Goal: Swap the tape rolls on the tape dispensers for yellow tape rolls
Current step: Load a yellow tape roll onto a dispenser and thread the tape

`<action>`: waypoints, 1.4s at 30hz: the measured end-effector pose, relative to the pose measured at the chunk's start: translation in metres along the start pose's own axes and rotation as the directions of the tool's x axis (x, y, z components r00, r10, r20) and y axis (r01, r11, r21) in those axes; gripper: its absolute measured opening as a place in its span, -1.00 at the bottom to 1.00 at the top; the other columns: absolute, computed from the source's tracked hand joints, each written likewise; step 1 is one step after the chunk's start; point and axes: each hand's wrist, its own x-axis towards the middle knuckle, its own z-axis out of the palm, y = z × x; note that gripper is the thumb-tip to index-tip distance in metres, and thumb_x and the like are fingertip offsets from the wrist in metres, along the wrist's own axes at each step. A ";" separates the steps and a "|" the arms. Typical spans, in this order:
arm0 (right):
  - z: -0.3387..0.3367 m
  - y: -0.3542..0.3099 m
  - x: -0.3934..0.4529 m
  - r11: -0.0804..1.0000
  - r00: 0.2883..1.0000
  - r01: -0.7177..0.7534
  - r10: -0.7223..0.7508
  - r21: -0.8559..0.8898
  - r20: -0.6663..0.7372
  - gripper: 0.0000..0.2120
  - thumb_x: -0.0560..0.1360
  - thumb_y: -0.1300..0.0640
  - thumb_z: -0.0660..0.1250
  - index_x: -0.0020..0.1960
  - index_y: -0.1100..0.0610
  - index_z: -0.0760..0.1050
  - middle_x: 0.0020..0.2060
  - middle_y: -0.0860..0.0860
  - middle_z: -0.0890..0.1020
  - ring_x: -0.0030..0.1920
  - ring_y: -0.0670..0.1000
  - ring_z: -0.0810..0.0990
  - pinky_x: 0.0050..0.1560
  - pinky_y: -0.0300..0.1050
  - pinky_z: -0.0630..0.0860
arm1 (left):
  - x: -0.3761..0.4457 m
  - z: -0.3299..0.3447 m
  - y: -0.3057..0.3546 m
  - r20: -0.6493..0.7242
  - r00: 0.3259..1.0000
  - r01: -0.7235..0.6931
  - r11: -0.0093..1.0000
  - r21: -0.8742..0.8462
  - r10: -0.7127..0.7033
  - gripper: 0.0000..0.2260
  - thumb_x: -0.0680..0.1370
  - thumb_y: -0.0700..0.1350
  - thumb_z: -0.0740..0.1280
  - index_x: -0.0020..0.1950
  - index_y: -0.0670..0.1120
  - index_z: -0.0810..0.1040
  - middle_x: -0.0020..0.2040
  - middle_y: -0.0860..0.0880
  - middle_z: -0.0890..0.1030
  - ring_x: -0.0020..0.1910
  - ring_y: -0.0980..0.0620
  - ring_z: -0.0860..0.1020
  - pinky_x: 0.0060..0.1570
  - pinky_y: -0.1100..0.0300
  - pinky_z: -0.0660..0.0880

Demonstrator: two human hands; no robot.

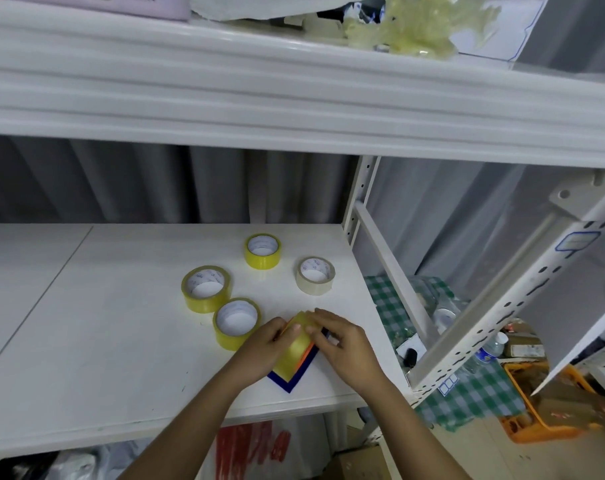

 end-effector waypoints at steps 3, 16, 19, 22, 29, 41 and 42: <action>0.004 0.002 -0.003 0.983 0.986 0.128 -0.140 -0.128 -0.091 -0.85 0.50 0.13 0.39 0.05 0.04 0.66 0.07 -0.07 0.64 0.16 -0.12 0.54 0.19 -0.23 0.45 | -0.002 -0.002 -0.004 -0.013 1.000 -0.026 0.999 0.025 0.026 -0.68 0.57 0.12 0.20 -0.29 -0.03 0.29 -0.36 0.10 0.28 -0.41 0.21 0.28 -0.32 0.28 0.25; 0.008 -0.009 -0.004 0.893 0.969 0.227 -0.245 -0.389 0.003 -0.83 0.55 0.11 0.30 0.07 0.07 0.63 0.03 -0.06 0.68 -0.04 -0.04 0.62 -0.07 -0.33 0.41 | -0.014 -0.010 -0.009 0.083 0.988 -0.136 0.989 0.066 0.131 -0.85 0.60 0.00 0.22 0.14 0.20 0.43 0.04 0.23 0.56 -0.02 0.34 0.52 -0.11 0.54 0.38; 0.005 -0.012 -0.002 0.884 0.979 0.198 -0.197 -0.424 0.047 -0.82 0.56 0.06 0.27 0.07 0.05 0.61 0.01 -0.05 0.67 -0.05 -0.01 0.61 -0.04 -0.15 0.48 | -0.020 -0.009 -0.009 0.085 0.986 -0.154 0.983 0.102 0.146 -0.53 0.53 0.01 0.32 0.37 0.18 0.20 0.22 0.34 0.36 0.18 0.36 0.38 0.00 0.58 0.32; 0.004 -0.015 0.000 0.862 0.983 0.179 -0.178 -0.475 0.047 -0.79 0.59 0.08 0.20 0.04 0.06 0.61 0.01 -0.04 0.66 -0.03 0.01 0.60 -0.05 -0.09 0.48 | -0.019 -0.003 -0.009 0.055 0.979 -0.199 0.974 0.112 0.194 -0.59 0.48 0.04 0.37 0.28 0.13 0.33 0.16 0.18 0.49 0.16 0.20 0.48 0.10 0.30 0.44; 0.018 -0.015 0.000 0.754 0.986 0.158 -0.158 -0.638 0.058 -0.76 0.49 0.27 0.17 0.13 0.13 0.42 0.09 -0.01 0.50 0.06 -0.02 0.47 -0.22 -0.26 0.24 | -0.018 -0.002 -0.007 0.011 0.986 -0.167 0.978 0.128 0.167 -0.47 0.43 0.05 0.43 0.35 0.12 0.32 0.20 0.11 0.52 0.17 0.13 0.50 0.19 0.08 0.46; 0.008 -0.017 0.001 0.891 0.990 0.122 -0.143 -0.438 -0.014 -0.77 0.62 0.11 0.10 0.15 0.09 0.49 0.06 -0.02 0.60 0.02 0.02 0.55 -0.03 -0.14 0.44 | -0.017 -0.004 -0.003 0.013 0.990 -0.139 0.982 0.128 0.138 -0.45 0.43 0.02 0.44 0.36 0.10 0.34 0.22 0.13 0.52 0.19 0.15 0.48 0.20 0.11 0.45; 0.009 -0.017 0.000 0.886 0.989 0.131 -0.150 -0.444 -0.008 -0.76 0.62 0.07 0.11 0.18 0.07 0.48 0.08 -0.03 0.59 0.03 0.01 0.54 -0.03 -0.17 0.43 | -0.017 -0.003 -0.003 0.011 0.990 -0.139 0.982 0.129 0.139 -0.46 0.42 0.02 0.44 0.35 0.10 0.34 0.20 0.14 0.53 0.17 0.15 0.49 0.17 0.14 0.46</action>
